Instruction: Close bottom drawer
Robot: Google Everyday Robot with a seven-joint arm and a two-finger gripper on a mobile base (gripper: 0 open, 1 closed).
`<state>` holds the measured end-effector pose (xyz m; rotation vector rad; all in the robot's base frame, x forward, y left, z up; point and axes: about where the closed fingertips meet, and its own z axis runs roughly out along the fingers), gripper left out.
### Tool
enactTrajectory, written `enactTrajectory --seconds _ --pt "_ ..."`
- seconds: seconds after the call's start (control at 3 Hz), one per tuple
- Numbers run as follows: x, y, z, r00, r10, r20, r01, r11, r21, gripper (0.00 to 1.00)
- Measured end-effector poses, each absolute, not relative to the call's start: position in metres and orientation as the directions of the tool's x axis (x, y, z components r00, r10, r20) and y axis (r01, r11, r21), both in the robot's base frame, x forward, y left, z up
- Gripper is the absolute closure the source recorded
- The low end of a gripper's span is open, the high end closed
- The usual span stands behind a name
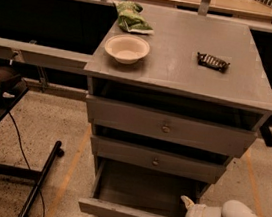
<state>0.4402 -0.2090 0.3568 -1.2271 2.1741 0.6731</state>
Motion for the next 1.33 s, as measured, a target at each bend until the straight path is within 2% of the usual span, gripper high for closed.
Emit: enactTrajectory --seconds 0.33,1.33 --pt "0.447 -0.22 0.325 -0.471 -0.571 -0.672 -0.852 0.493 0.178 0.0" --pt "0.445 -0.243 0.312 -0.507 -0.568 -0.648 -0.822 0.546 0.164 0.0"
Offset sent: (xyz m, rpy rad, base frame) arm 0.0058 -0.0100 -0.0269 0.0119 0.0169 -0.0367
